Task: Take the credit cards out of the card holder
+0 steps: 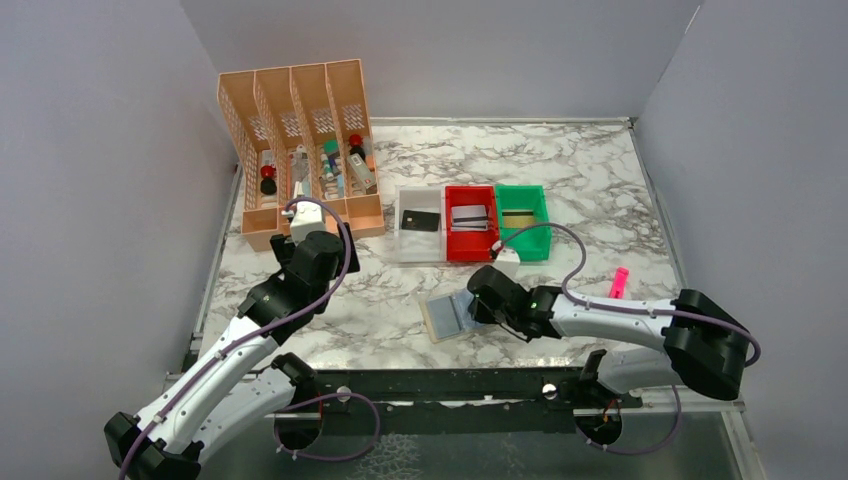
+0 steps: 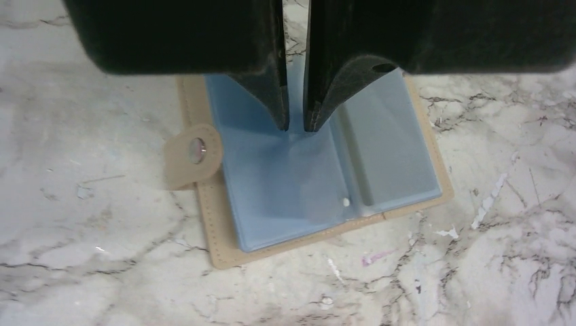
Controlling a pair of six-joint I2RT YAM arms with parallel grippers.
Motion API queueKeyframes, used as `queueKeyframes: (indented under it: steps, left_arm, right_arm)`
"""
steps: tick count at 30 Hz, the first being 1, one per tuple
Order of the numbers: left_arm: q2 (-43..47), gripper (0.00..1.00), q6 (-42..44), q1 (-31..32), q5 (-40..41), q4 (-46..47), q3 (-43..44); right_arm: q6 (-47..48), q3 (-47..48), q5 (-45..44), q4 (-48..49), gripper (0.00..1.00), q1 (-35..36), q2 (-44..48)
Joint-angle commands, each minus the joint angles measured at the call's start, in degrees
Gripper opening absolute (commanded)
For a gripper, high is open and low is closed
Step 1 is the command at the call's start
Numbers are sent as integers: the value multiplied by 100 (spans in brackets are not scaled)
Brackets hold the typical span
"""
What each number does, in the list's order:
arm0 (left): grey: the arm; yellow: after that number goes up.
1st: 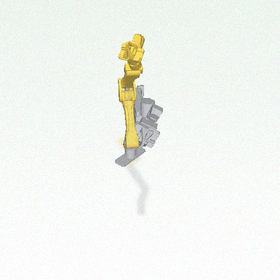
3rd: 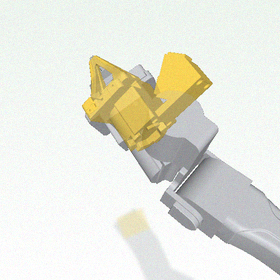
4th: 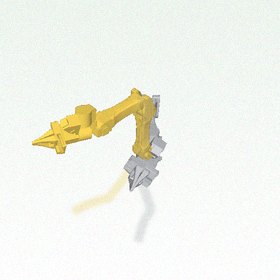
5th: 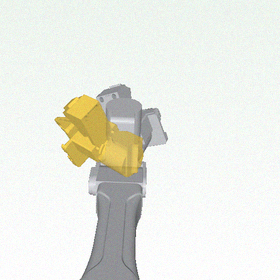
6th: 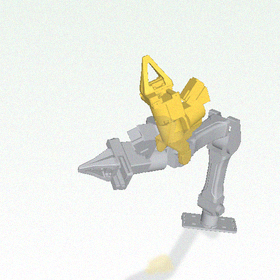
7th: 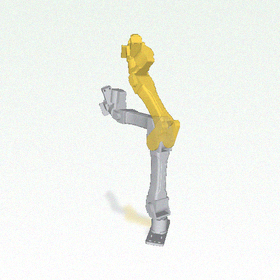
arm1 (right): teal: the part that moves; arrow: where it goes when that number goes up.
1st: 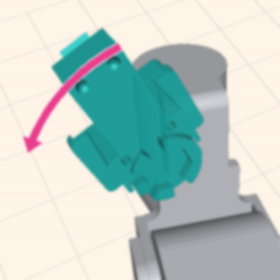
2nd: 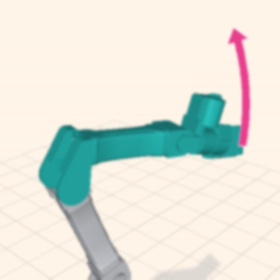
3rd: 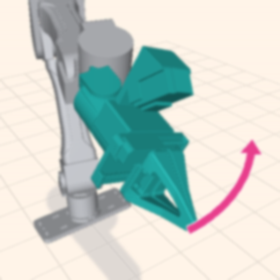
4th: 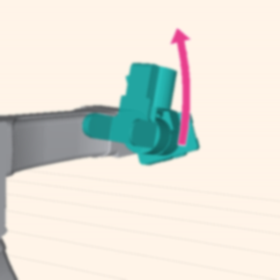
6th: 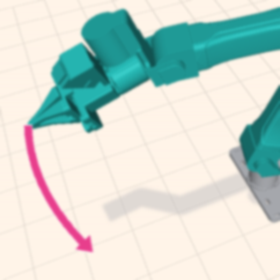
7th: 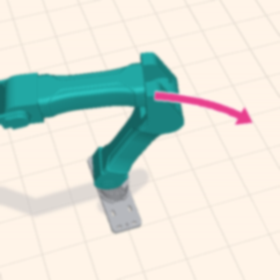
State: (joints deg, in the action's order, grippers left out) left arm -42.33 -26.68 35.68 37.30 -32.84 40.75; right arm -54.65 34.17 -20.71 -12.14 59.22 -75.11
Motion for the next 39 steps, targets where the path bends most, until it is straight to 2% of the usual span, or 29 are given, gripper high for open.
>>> queueKeyframes:
  steps: [1, 6, 10, 12, 16, 18, 21, 25, 31, 39]
  left_arm:
    - [23, 99, 72, -35, -92, 92, 57]
    - [26, 99, 75, -35, -83, 84, 68]
    - [34, 99, 66, -43, -91, 88, 63]
    - [34, 99, 72, -44, -106, 96, 64]
    - [16, 99, 82, -50, -150, 95, 64]
    - [32, 99, 84, -51, -146, 101, 65]
    - [99, 99, 87, -51, -123, 95, 56]
    - [158, 99, 64, -51, -108, 102, 38]
    - [54, 99, 40, -61, -281, 95, 69]
    - [6, 99, -51, -61, -322, 101, 93]
  right_arm:
    - [-519, -139, -660, -497, 24, -75, 396]
    - [-684, 55, -1485, -1432, 37, -112, 658]
    - [-333, 307, -1703, -1710, 40, -113, 886]
    - [298, 368, -1332, -1280, 40, -113, 1022]
    - [1126, 310, 252, -118, 40, -113, 1079]
    - [1301, 307, 856, 357, 42, -108, 882]
    - [1355, 527, 1215, 427, 44, -80, 335]
    - [1601, 950, 1127, 95, 48, 17, -301]
    - [2027, 1320, 797, -21, 55, 204, -656]
    - [2197, 2167, -312, -888, 62, 599, -1598]
